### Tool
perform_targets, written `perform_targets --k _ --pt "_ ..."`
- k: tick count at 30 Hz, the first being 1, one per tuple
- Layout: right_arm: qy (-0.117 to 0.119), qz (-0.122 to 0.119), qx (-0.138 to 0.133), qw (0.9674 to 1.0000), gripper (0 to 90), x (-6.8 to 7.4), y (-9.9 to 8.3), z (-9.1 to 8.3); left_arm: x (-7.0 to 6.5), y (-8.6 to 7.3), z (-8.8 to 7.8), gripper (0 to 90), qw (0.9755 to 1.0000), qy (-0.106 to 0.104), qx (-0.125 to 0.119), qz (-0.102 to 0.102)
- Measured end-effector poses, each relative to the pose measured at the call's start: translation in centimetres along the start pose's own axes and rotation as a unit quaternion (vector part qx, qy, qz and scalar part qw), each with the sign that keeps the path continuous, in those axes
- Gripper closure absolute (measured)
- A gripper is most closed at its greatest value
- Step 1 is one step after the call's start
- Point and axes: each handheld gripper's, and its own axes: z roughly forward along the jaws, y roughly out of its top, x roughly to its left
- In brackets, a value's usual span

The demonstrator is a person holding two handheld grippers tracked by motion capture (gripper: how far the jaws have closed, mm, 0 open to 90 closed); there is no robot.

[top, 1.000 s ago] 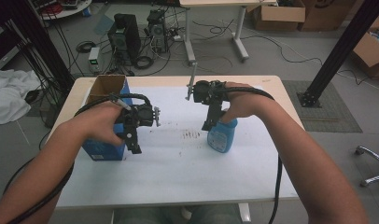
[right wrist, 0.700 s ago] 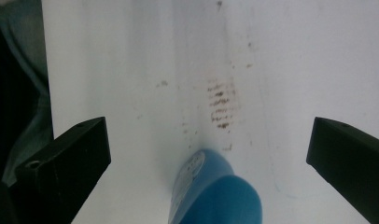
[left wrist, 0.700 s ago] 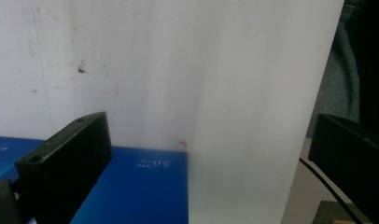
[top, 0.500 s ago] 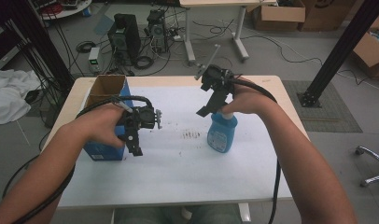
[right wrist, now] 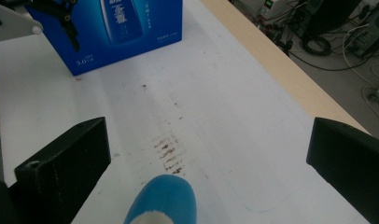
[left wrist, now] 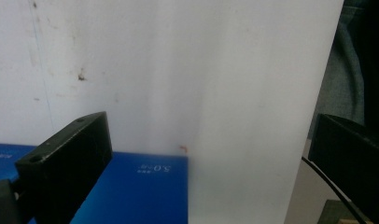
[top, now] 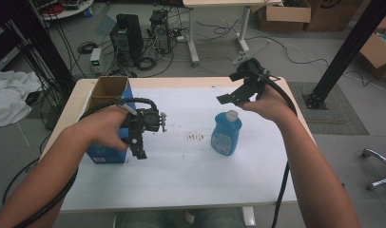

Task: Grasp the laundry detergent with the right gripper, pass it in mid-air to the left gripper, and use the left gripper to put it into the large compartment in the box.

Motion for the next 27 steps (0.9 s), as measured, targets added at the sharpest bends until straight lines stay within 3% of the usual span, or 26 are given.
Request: perform_targets --k 8,16,22,27 --pt "-0.005 0.057 -0.051 0.9971 0.0 -0.7 -4.5 -2.8 -0.3 0.7 -0.2 0.1 0.9999 0.004 0.002 0.014" --pt "-0.02 0.079 -0.096 0.992 0.0 0.5 -9.7 -5.0 -0.2 0.7 -0.3 0.1 0.9998 0.005 -0.002 0.019" --pt "-0.022 0.084 -0.119 0.9891 0.0 2.0 -13.3 -4.9 -0.3 0.3 -0.5 0.1 0.9998 0.008 -0.009 0.016" --pt "-0.02 0.088 -0.124 0.9882 0.0 3.3 -15.9 -3.2 -0.4 -0.2 -0.6 0.1 0.9998 0.011 -0.012 0.013"
